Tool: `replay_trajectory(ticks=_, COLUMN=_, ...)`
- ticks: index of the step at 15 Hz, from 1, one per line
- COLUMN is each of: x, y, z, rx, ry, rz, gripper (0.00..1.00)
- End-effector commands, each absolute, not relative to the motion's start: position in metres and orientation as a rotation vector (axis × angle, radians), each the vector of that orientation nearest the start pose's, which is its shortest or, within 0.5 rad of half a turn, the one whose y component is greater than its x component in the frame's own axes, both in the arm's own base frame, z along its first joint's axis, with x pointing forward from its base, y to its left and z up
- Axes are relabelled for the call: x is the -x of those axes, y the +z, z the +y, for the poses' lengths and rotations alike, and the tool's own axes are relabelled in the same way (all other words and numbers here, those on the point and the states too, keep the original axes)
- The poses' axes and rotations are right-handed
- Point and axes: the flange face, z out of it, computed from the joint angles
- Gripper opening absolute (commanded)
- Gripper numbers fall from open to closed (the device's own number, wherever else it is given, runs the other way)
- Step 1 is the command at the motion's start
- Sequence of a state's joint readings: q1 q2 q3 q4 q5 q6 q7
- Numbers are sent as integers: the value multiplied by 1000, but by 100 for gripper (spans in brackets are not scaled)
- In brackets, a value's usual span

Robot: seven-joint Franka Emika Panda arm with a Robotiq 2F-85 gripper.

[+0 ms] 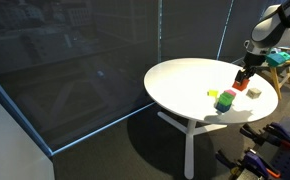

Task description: Put the orange block on the green block

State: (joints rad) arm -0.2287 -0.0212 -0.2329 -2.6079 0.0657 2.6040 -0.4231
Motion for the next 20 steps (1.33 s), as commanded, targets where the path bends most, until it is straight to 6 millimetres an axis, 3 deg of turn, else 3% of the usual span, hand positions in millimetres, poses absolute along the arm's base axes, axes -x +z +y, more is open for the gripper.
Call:
replay_trajectory(ticks=1, x=-392, y=263, z=-188, rx=3127, ry=-102, rz=152, gripper=21)
replay_trajectory(ticks=20, x=-413, y=250, z=-193, rx=3135, ry=-96, rz=175, gripper=21)
